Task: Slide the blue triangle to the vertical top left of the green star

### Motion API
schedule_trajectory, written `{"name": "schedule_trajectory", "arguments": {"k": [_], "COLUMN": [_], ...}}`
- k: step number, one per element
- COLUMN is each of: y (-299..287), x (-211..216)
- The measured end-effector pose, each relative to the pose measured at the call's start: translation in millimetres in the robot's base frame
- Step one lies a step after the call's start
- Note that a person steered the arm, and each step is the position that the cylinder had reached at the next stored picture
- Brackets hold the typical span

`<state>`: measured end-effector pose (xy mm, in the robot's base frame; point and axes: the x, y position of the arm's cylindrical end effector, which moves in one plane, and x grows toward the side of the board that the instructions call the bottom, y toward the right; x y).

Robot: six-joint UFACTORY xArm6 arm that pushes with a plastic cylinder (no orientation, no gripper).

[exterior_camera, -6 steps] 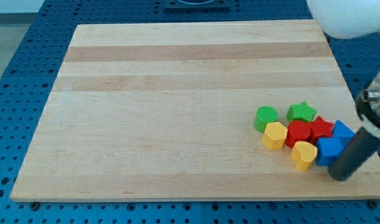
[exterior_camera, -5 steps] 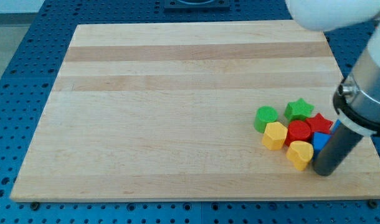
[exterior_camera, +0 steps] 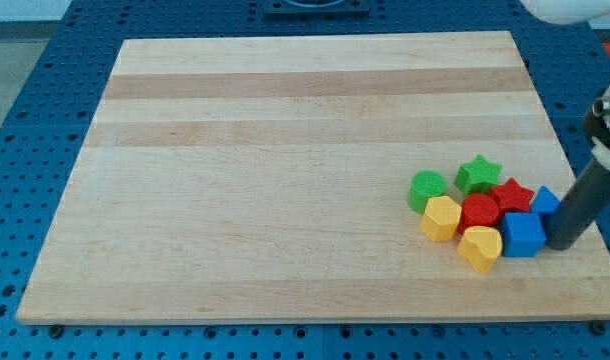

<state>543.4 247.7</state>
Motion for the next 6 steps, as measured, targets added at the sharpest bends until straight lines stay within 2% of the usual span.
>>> {"name": "schedule_trajectory", "arguments": {"k": [6], "y": [-2.7], "x": [-74.3]}}
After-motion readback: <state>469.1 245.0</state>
